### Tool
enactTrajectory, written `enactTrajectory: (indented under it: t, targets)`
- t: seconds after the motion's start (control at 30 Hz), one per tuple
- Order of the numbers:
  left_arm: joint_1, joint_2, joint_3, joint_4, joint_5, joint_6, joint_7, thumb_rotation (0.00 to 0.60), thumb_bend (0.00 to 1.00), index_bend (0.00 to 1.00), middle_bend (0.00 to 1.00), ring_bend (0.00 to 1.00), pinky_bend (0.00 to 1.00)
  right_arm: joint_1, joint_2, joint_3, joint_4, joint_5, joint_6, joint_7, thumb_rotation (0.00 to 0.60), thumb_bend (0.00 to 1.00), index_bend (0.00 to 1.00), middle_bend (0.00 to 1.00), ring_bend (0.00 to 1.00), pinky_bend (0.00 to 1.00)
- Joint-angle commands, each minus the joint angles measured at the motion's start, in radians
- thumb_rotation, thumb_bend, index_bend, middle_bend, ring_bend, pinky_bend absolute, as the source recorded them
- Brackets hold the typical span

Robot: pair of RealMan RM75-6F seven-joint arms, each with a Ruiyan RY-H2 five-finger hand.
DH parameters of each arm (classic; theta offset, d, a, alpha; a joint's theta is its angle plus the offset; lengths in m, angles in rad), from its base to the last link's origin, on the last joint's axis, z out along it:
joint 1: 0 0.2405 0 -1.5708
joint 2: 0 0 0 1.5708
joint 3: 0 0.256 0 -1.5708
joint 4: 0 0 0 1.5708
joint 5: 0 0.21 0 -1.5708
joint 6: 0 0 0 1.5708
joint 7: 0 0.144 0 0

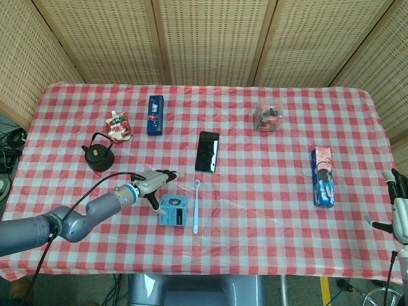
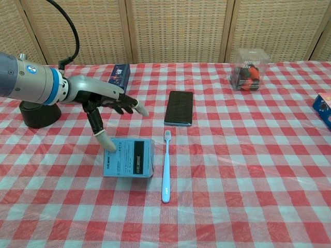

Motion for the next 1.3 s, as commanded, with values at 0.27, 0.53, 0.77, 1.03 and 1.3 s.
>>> enactTrajectory:
  t: [0.27,0.53,0.77,1.03,1.3]
  targets:
    - [0.141,0.041,-0.009,-0.102,0.234,0.253,0.005,0.600,0.00,0.00,0.00,0.00,0.00,-0.001,0.002,-0.003,-0.008,-0.009,0.006,-0.002,0.600,0.00,0.03,0.00,0.00,0.00]
    - [0.194,-0.031,0.075,-0.119,0.267,0.348,0.195,0.600,0.00,0.00,0.00,0.00,0.00,0.000,-0.002,-0.007,-0.015,-0.018,0.012,-0.023,0.600,0.00,0.03,0.00,0.00,0.00]
    - [0.235,-0.177,0.068,-0.079,0.168,0.510,0.427,0.600,0.00,0.00,0.00,0.00,0.11,-0.001,-0.003,-0.006,-0.013,-0.013,0.010,-0.022,0.600,0.00,0.03,0.00,0.00,0.00]
    - [0.236,-0.244,0.047,-0.062,0.071,0.544,0.538,0.600,0.00,0.01,0.01,0.11,0.25,0.000,-0.003,-0.005,-0.006,-0.009,0.004,-0.014,0.600,0.00,0.03,0.00,0.00,0.00]
    - [0.246,-0.266,0.021,-0.062,0.052,0.578,0.560,0.600,0.05,0.26,0.23,0.33,0.38,0.003,-0.005,-0.005,-0.003,-0.007,-0.002,-0.016,0.600,0.00,0.03,0.00,0.00,0.00]
